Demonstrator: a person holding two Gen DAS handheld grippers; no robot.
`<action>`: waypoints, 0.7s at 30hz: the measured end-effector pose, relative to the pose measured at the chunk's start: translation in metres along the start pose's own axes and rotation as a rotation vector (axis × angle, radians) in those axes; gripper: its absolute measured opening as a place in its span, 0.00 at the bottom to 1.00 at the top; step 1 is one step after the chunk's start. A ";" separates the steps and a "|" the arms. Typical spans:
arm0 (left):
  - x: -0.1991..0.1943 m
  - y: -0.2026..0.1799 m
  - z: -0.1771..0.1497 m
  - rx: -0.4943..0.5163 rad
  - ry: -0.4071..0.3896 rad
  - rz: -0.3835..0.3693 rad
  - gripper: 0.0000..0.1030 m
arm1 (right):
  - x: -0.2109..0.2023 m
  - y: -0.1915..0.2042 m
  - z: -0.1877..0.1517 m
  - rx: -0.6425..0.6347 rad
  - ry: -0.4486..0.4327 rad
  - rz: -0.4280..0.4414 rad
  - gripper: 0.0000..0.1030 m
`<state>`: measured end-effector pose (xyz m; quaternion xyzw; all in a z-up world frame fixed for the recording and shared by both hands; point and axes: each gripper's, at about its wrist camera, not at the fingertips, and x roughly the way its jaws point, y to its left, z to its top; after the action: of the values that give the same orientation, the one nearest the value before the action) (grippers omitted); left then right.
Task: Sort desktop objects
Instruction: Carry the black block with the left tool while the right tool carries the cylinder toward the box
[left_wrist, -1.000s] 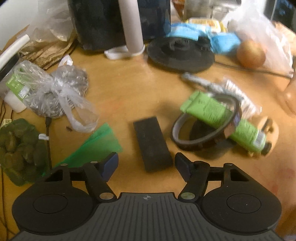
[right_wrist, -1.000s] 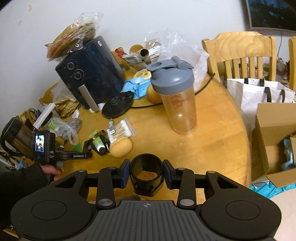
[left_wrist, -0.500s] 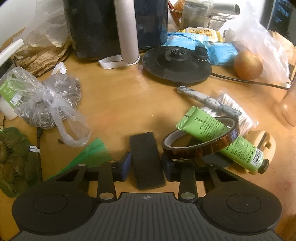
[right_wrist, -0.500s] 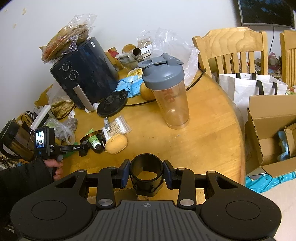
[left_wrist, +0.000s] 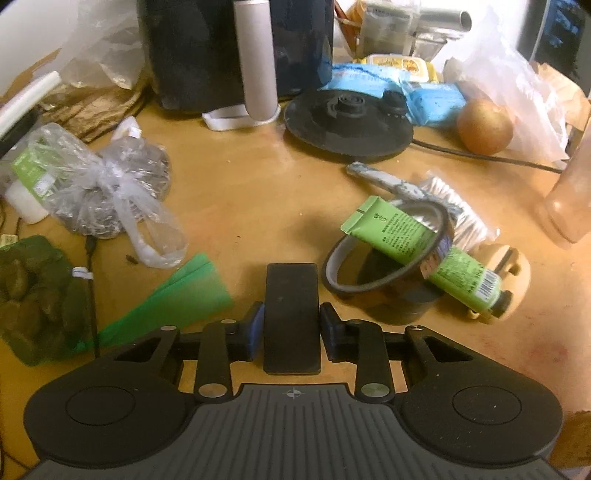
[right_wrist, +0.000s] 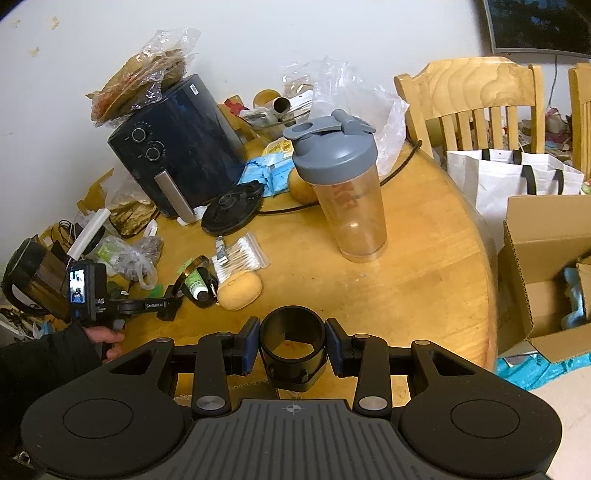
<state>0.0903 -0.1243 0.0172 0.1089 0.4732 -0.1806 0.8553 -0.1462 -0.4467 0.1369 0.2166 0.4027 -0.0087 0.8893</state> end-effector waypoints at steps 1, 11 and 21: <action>-0.004 0.000 -0.002 -0.007 -0.006 0.004 0.31 | 0.001 0.000 0.001 -0.003 -0.001 0.005 0.39; -0.050 -0.009 -0.009 -0.034 -0.059 0.003 0.31 | 0.002 -0.003 0.008 -0.030 -0.011 0.070 0.39; -0.100 -0.023 -0.013 -0.038 -0.101 -0.004 0.31 | -0.006 -0.003 0.012 -0.062 -0.029 0.112 0.39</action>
<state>0.0225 -0.1203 0.0949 0.0823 0.4328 -0.1784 0.8798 -0.1421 -0.4545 0.1468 0.2110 0.3770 0.0502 0.9005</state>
